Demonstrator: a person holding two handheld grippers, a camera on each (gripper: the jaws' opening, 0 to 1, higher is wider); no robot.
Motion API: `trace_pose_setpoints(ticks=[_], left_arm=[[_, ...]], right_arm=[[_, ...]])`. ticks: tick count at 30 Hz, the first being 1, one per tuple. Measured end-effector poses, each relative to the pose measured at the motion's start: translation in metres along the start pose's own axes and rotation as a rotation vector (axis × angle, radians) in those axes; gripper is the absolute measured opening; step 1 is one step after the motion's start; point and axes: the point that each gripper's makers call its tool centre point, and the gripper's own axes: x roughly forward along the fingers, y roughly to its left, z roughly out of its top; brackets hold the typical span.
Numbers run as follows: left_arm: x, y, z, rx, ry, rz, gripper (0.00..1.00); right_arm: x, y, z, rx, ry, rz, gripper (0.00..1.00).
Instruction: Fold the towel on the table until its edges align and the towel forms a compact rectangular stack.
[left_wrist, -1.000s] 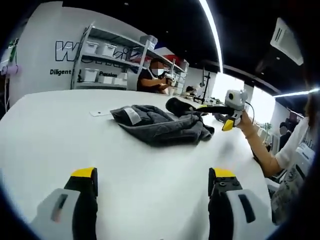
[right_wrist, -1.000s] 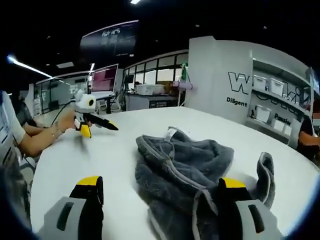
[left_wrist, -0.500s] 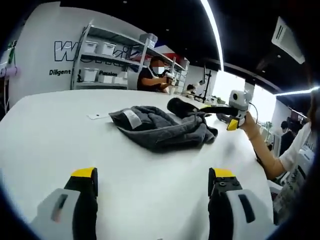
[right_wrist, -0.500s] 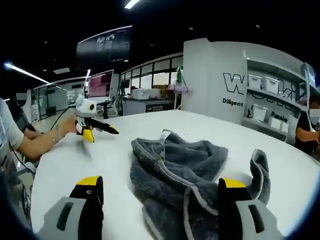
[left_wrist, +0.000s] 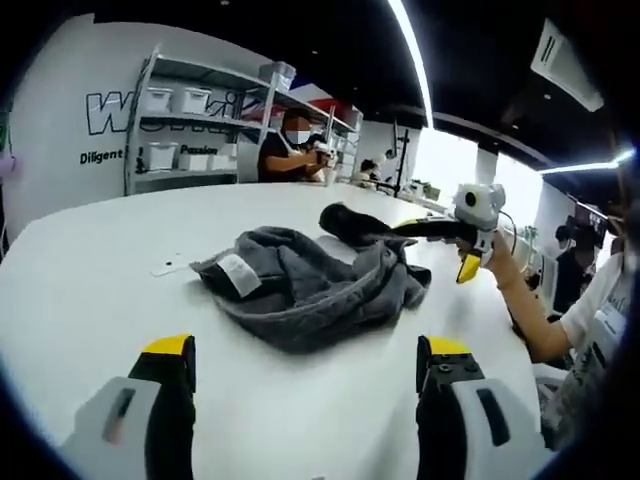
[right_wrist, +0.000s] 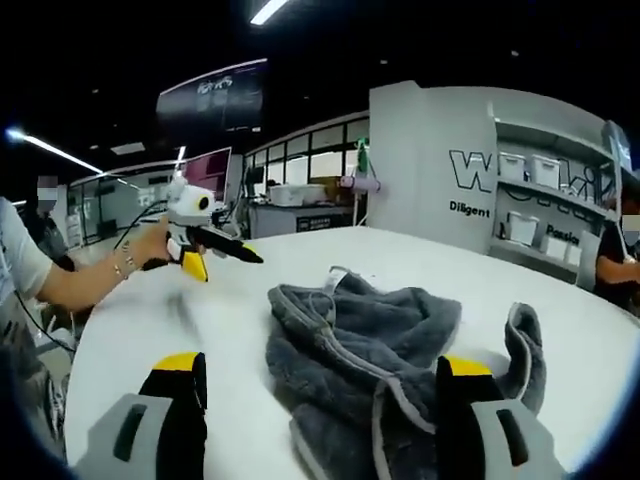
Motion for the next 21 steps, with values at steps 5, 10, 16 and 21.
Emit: trace_pose_setpoints(ticks=[5,10,16,21], left_arm=[[0.014,-0.002,0.023,0.055,0.017,-0.001,0.96],[0.034,0.014,0.04,0.01,0.02,0.015,0.93],[0.056,0.037,0.043,-0.015,0.039,0.028,0.91],[0.068,0.06,0.036,-0.01,0.086,0.092,0.9]], right_arm=[[-0.003,0.005,0.009,0.012,-0.044,0.01,0.99],[-0.004,0.004,0.012,0.014,-0.062,-0.001,0.99],[-0.002,0.008,0.019,0.008,-0.09,0.016,0.99],[0.003,0.012,0.017,-0.003,-0.082,0.026,0.99]])
